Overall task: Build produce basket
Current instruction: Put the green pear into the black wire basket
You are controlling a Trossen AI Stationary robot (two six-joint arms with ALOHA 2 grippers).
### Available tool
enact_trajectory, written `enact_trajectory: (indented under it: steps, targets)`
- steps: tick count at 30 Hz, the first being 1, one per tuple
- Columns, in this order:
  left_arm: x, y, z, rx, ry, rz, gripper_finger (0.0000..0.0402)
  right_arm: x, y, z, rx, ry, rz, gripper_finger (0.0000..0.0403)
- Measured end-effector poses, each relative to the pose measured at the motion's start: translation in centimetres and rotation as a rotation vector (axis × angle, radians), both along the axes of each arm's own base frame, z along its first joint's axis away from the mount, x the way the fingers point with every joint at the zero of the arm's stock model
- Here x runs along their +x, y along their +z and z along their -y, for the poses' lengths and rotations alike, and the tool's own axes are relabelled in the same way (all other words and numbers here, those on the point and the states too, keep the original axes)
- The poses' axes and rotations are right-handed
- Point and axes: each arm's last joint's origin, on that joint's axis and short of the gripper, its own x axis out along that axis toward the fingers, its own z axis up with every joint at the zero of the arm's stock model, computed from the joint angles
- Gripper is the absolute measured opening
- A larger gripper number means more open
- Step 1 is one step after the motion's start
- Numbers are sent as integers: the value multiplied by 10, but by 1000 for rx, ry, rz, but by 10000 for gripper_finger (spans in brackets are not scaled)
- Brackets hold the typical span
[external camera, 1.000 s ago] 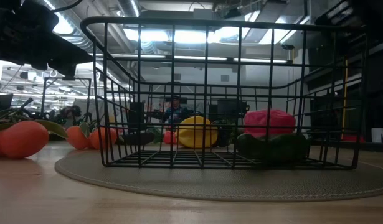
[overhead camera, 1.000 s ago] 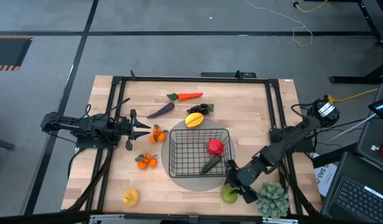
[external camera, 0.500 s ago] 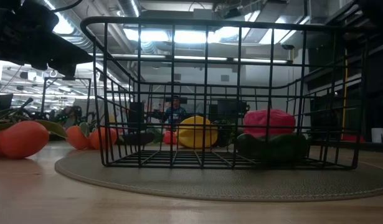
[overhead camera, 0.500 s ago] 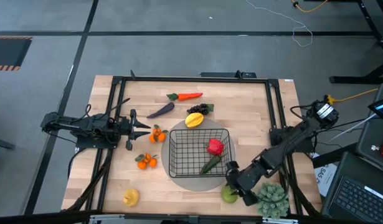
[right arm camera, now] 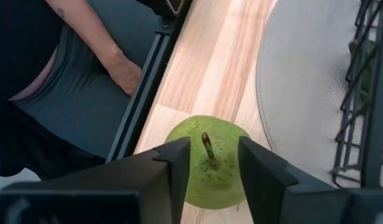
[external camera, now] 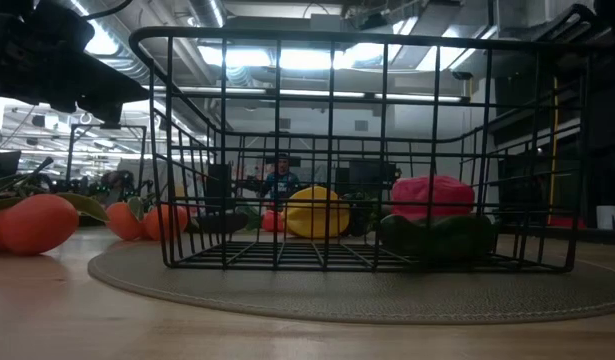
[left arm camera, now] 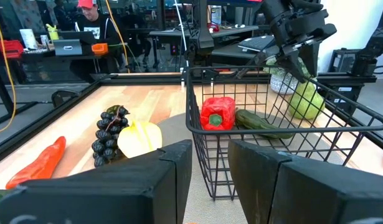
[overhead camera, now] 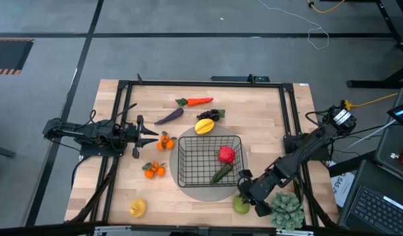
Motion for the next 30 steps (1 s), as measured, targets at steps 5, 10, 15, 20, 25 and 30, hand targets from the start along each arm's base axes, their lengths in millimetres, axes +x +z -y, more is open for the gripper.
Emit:
enact_trajectory:
  steps: [5, 10, 15, 20, 25, 30]
  targets:
    - [0, 0, 0, 0, 0, 0, 94, 0, 0, 0, -4, -3, -6, 104]
    - [0, 0, 0, 0, 0, 0, 94, 0, 0, 1, -5, -24, -4, 102]
    - [0, 0, 0, 0, 0, 1, 94, 0, 0, 1, -5, -28, -4, 102]
    - [0, 0, 0, 0, 0, 0, 94, 0, -1, 1, -6, -27, -4, 102]
    - [0, 0, 0, 0, 0, 1, 94, 0, -1, 1, -5, -27, -5, 102]
    - [0, 0, 0, 0, 0, 1, 94, 0, -1, 1, -4, -26, -6, 101]
